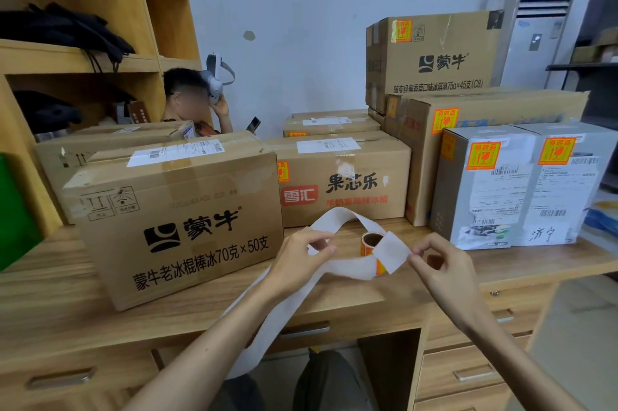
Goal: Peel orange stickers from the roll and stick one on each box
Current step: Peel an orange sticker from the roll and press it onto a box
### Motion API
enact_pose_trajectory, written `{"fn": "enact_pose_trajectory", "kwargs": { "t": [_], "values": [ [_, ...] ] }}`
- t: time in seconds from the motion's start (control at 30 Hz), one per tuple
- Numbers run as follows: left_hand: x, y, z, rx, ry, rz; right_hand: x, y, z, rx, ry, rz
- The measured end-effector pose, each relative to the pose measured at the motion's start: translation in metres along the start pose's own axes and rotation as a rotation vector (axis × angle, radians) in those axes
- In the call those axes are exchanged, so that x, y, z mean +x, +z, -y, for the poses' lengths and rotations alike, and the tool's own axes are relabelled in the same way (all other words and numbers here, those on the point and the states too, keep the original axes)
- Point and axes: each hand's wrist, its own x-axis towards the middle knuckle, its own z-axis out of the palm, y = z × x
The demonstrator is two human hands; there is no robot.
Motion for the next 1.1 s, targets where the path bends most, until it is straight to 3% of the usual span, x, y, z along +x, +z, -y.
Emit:
{"fn": "enact_pose_trajectory", "kwargs": {
  "t": [0.27, 0.43, 0.6, 0.93, 1.1],
  "values": [
    [-0.006, -0.047, -0.048, -0.092, 0.09, -0.282, 0.025, 0.036, 0.06, -0.197, -0.361, -0.1],
    [-0.02, -0.068, -0.074, -0.205, 0.022, -0.407, 0.028, 0.075, 0.098, -0.504, -0.658, -0.155],
    [-0.027, -0.087, -0.074, -0.238, -0.035, -0.473, 0.019, 0.1, 0.125, -0.587, -0.844, -0.274],
    [-0.038, -0.114, -0.068, -0.286, -0.115, -0.469, 0.019, 0.103, 0.133, -0.511, -0.945, -0.198],
    [-0.046, -0.126, -0.069, -0.317, -0.112, -0.449, 0.027, 0.102, 0.13, -0.329, -0.863, -0.148]
  ]
}}
